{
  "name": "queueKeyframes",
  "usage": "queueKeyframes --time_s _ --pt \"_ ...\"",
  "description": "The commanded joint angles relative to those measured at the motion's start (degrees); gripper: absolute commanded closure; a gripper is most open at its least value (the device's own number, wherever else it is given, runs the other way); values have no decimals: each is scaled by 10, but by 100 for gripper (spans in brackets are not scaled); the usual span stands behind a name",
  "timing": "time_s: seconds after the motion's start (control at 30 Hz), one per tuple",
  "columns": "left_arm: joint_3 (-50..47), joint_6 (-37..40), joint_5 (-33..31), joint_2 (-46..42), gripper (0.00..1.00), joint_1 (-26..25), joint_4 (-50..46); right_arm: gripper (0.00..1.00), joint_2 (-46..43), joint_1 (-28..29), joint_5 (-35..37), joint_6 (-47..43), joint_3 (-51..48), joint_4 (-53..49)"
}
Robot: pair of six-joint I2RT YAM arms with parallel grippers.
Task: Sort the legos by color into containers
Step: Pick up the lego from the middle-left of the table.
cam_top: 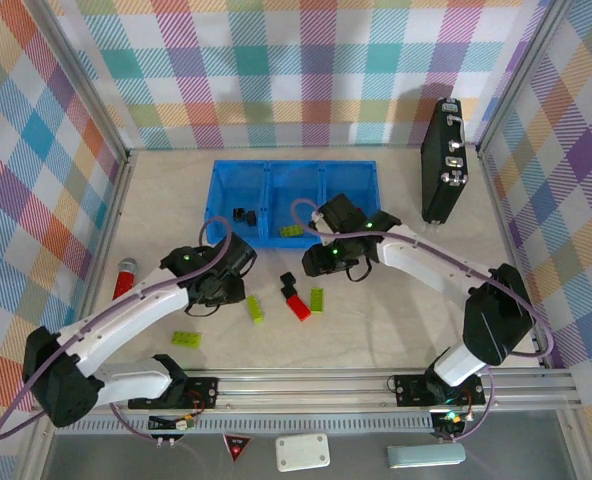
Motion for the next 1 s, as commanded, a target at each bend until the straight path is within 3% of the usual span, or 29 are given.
queueKeyframes --time_s 0.0,0.47,0.97 --pt "13 28 35 30 63 0 23 51 12 19 34 28 -7 -11" --pt "-45 6 125 108 61 6 150 51 27 69 67 95 -27 -24" --pt "-94 -18 132 157 56 6 213 51 10 84 100 113 -33 -46"
